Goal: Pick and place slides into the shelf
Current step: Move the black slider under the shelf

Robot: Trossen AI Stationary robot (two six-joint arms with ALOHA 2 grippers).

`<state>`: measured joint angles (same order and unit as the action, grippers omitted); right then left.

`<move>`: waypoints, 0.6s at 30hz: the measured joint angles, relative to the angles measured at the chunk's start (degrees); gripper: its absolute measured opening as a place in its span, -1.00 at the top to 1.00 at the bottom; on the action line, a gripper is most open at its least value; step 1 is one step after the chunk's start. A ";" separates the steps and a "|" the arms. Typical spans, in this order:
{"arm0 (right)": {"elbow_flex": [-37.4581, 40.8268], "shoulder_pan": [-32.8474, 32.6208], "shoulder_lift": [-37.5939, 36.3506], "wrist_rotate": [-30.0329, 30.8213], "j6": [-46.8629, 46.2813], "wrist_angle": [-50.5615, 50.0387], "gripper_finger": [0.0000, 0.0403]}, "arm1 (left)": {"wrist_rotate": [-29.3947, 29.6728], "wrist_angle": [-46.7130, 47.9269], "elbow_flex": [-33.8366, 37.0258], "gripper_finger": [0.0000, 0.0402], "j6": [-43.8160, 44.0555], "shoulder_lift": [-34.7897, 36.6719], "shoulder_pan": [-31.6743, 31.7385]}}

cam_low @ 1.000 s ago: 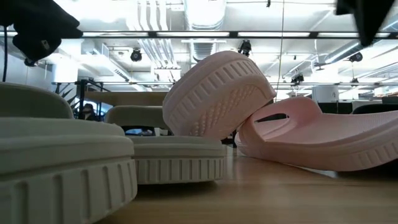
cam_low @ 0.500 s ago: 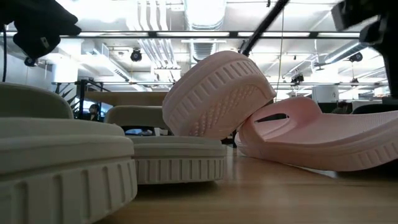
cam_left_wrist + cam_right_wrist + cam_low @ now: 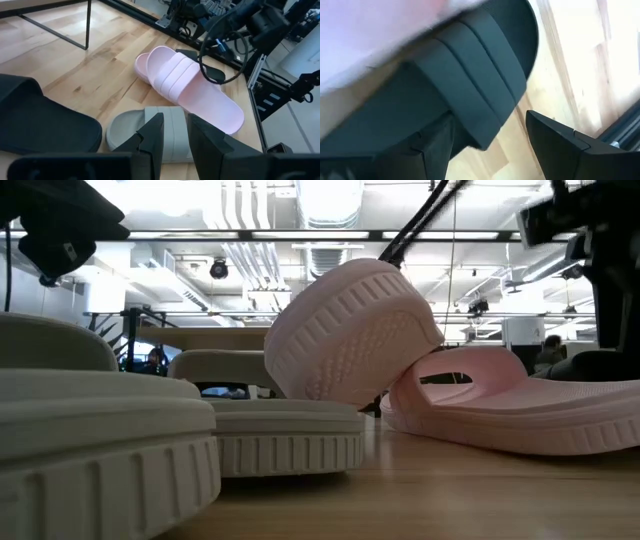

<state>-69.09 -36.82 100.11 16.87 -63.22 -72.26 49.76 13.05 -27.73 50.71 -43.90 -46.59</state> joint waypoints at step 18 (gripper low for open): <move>2.65 -0.39 -0.24 9.58 13.00 -1.49 -0.18 | 0.50 -0.06 0.00 0.64 0.01 0.07 0.11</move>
<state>-66.43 -37.21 99.88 26.45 -50.21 -73.76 50.26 12.99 -27.73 50.72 -43.83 -46.48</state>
